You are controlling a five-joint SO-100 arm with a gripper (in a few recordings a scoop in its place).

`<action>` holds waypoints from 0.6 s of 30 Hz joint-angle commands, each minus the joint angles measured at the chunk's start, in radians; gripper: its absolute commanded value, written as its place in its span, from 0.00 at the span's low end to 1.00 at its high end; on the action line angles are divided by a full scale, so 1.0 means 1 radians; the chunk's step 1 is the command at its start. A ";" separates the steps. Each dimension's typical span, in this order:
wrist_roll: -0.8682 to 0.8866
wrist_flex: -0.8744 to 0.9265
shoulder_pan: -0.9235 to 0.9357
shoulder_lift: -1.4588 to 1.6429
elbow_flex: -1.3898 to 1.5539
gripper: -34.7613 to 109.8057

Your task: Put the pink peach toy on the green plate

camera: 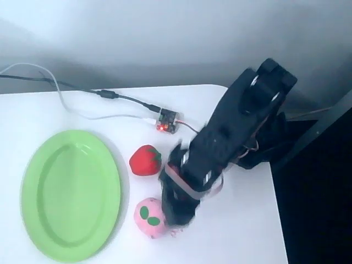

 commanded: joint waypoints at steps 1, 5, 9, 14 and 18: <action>0.051 -0.015 -0.054 -0.199 -0.170 0.56; 0.046 -0.015 -0.055 -0.396 -0.333 0.54; 0.044 -0.014 -0.051 -0.508 -0.390 0.51; 0.052 0.106 -0.057 -0.552 -0.390 0.24; 0.008 0.121 -0.031 -0.485 -0.405 0.24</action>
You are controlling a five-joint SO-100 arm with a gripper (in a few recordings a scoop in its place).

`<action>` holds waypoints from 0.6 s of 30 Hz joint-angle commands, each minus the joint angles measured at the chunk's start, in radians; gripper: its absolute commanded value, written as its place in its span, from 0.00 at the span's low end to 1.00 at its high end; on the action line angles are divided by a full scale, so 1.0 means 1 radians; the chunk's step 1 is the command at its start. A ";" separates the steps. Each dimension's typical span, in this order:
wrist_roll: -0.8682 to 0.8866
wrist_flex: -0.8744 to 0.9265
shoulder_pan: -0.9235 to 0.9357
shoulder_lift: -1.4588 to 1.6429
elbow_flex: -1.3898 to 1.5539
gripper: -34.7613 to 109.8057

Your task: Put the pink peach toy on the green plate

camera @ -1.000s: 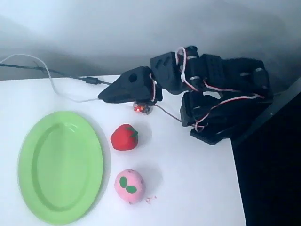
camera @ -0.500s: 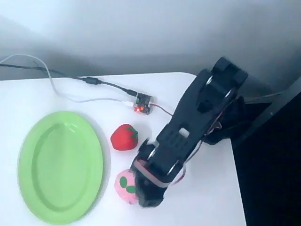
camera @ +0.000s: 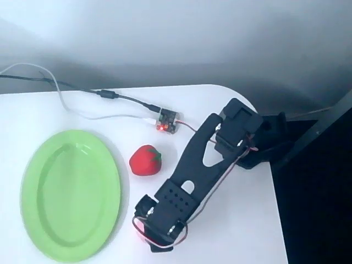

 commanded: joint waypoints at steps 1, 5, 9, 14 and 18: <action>-0.069 0.025 0.035 0.112 -0.063 0.24; -0.318 0.008 0.196 0.186 -0.290 0.24; -0.540 -0.038 0.408 0.166 -0.436 0.24; -0.660 -0.018 0.494 0.038 -0.385 0.24; -0.629 0.080 0.497 -0.084 -0.379 0.24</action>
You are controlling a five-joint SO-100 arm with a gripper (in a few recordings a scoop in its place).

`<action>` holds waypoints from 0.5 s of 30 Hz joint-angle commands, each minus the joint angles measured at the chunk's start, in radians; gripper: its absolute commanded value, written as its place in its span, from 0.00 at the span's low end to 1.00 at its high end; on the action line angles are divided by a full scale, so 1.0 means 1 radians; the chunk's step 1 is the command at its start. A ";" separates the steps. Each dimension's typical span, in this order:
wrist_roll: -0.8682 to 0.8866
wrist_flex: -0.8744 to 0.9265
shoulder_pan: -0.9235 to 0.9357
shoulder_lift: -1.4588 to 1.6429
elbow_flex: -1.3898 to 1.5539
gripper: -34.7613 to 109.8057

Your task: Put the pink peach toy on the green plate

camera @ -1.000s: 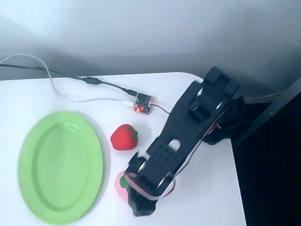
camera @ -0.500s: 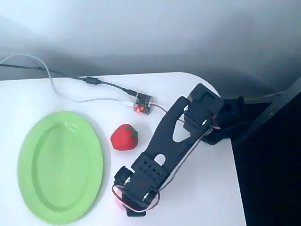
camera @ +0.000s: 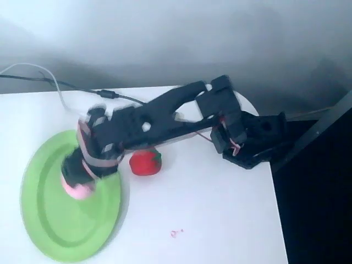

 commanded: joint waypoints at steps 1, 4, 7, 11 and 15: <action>0.029 0.035 -0.009 -0.055 0.006 0.24; 0.052 -0.038 -0.015 -0.124 -0.002 0.24; 0.038 -0.112 -0.017 -0.184 -0.029 0.24; -0.040 -0.135 -0.014 -0.236 -0.067 0.24; 0.008 -0.133 -0.018 -0.216 -0.063 0.48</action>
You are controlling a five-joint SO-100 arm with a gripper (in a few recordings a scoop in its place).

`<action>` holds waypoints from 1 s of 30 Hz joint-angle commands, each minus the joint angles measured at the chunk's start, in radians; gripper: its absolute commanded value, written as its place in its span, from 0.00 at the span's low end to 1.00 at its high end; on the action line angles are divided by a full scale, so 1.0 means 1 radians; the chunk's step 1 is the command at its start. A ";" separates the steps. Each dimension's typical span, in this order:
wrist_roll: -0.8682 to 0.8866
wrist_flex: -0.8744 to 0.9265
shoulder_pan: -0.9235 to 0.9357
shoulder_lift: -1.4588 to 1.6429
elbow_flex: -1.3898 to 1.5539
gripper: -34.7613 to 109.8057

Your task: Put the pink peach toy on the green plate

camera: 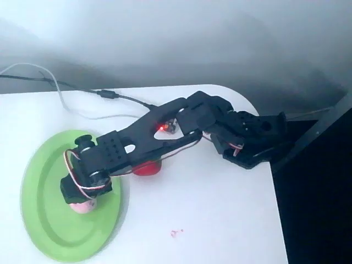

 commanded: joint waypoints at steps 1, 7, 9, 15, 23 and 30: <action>0.051 0.005 -0.012 0.037 0.002 0.53; 0.011 0.003 0.021 0.193 -0.020 0.65; -0.052 0.000 0.044 0.311 -0.014 0.60; -0.190 -0.071 0.187 0.953 0.476 0.24; -0.158 0.273 0.558 2.020 1.588 0.24; 0.084 0.288 0.379 2.289 1.945 0.24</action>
